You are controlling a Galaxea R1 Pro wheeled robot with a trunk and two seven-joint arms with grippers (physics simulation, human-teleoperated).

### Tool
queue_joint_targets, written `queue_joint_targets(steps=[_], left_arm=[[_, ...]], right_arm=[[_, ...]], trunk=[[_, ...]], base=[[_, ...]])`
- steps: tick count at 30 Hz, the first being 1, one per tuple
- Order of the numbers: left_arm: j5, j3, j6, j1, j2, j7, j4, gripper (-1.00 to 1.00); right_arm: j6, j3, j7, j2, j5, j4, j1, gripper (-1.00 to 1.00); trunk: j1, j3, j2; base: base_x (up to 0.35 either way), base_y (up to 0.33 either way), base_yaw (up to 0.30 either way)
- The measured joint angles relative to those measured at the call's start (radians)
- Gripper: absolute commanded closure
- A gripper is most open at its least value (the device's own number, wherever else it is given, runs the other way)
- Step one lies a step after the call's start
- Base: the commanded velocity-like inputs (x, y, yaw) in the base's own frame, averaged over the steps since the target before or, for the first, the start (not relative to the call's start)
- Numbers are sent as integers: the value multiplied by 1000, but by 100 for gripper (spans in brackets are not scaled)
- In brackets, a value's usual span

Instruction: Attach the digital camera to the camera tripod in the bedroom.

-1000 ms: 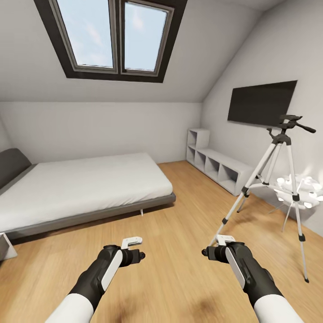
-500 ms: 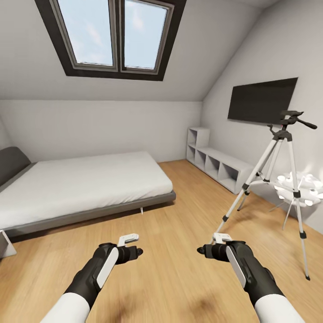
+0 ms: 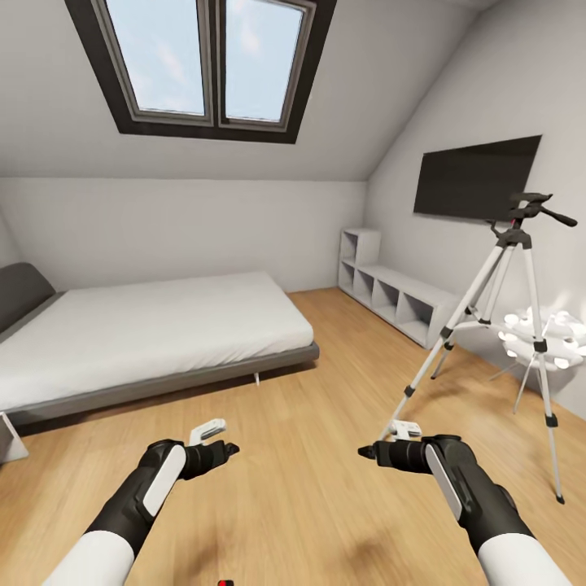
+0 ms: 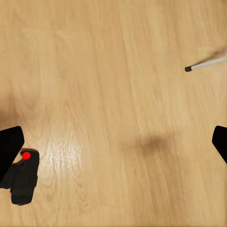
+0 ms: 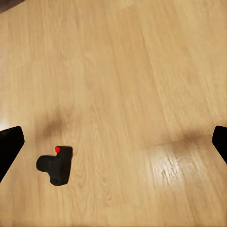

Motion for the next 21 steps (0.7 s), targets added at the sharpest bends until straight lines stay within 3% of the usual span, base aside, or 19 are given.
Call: queue_joint_targets(steps=[7,14,21], left_arm=[[5,0,0,0,2,1,0,-100],[5,-1,0,0,2,1,-1,-100],[4,-1,-1,0,0,1,-1,-100]], right_arm=[[43,0,46,-8,0,-49,0,-100],[79,0,151,-45,1,-80,0,-100],[87,0,226,-63,4,-86,0,-100]], trunk=[[27,-22,-49],[54,-44,-98],[81,-66,-147]], base=[[0,0,0],[0,0,0],[0,0,0]])
